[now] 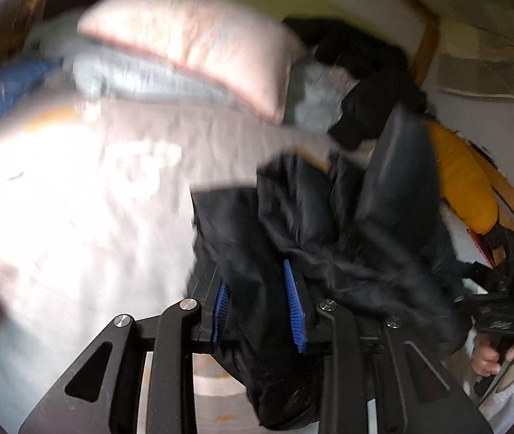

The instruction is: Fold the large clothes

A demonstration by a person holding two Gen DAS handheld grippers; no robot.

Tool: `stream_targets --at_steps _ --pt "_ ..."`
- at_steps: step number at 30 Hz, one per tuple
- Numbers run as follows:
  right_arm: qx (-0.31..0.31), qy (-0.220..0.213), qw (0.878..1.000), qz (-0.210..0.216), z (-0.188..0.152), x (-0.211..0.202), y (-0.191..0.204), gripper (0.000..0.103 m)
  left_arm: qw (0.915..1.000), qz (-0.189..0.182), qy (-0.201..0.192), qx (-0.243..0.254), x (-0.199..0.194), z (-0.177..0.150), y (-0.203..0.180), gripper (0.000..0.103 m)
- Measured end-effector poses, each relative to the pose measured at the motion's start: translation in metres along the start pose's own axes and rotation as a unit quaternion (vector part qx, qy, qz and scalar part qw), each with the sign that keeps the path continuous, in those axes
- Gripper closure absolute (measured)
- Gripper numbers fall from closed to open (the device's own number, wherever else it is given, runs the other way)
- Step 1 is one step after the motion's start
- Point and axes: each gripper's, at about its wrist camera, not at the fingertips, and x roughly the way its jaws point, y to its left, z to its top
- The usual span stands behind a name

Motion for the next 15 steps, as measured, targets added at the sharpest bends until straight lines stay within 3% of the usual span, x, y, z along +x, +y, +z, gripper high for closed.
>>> stream_targets --at_steps 4,7,10,15 --pt "-0.039 -0.008 0.999 -0.027 -0.004 -0.004 0.016 0.018 0.9977 -0.008 -0.067 0.005 -0.035 0.011 -0.003 0.048" --pt "-0.089 -0.009 0.995 -0.041 -0.009 -0.006 0.033 0.016 0.9955 -0.034 -0.087 0.013 -0.045 0.014 -0.008 0.041" --pt "-0.114 -0.006 0.993 -0.041 -0.012 -0.007 0.042 0.015 0.9958 -0.064 -0.065 0.004 -0.038 0.014 -0.015 0.040" --pt "-0.117 -0.008 0.991 -0.058 -0.010 -0.005 0.046 0.015 0.9901 -0.053 -0.119 0.051 -0.058 0.009 -0.035 0.039"
